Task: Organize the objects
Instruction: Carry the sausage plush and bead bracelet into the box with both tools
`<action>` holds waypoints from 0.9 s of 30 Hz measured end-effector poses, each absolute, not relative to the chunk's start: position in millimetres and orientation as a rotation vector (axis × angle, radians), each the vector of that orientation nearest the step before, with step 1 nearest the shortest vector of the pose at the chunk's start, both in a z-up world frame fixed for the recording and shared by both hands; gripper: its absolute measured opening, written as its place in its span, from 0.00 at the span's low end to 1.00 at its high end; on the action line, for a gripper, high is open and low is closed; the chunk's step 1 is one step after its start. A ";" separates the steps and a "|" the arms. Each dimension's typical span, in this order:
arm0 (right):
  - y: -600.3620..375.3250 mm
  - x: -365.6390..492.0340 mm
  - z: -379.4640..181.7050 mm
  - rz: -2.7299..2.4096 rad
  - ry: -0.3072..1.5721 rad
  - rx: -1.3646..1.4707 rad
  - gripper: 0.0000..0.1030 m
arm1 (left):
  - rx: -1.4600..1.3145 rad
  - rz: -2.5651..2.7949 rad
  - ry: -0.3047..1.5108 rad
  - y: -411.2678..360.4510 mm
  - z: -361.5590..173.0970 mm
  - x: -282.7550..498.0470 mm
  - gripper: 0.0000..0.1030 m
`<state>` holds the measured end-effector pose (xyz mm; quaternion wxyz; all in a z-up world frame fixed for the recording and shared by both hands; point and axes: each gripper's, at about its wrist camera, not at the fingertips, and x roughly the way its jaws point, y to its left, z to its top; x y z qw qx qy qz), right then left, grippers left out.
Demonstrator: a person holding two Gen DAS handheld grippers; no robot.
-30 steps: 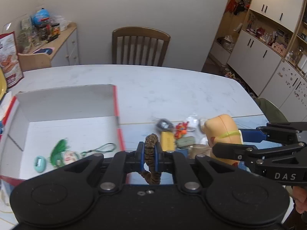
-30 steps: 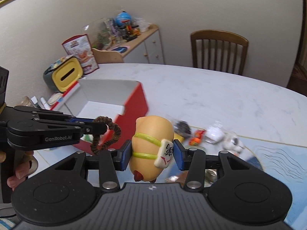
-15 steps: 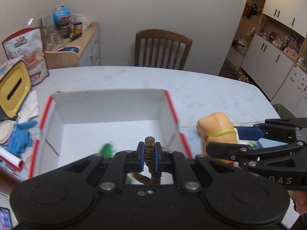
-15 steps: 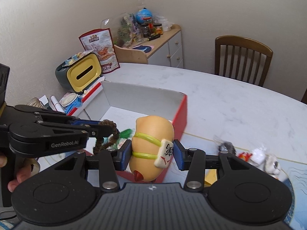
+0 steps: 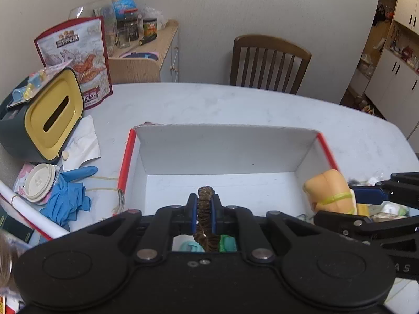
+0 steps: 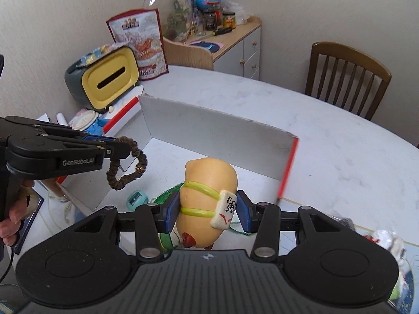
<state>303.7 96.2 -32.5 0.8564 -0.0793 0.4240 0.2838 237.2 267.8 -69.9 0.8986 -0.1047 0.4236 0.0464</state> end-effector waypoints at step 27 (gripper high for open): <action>160.6 369.1 -115.8 0.521 1.100 -0.250 0.44 | -0.161 0.040 1.131 286.6 -149.3 311.5 0.09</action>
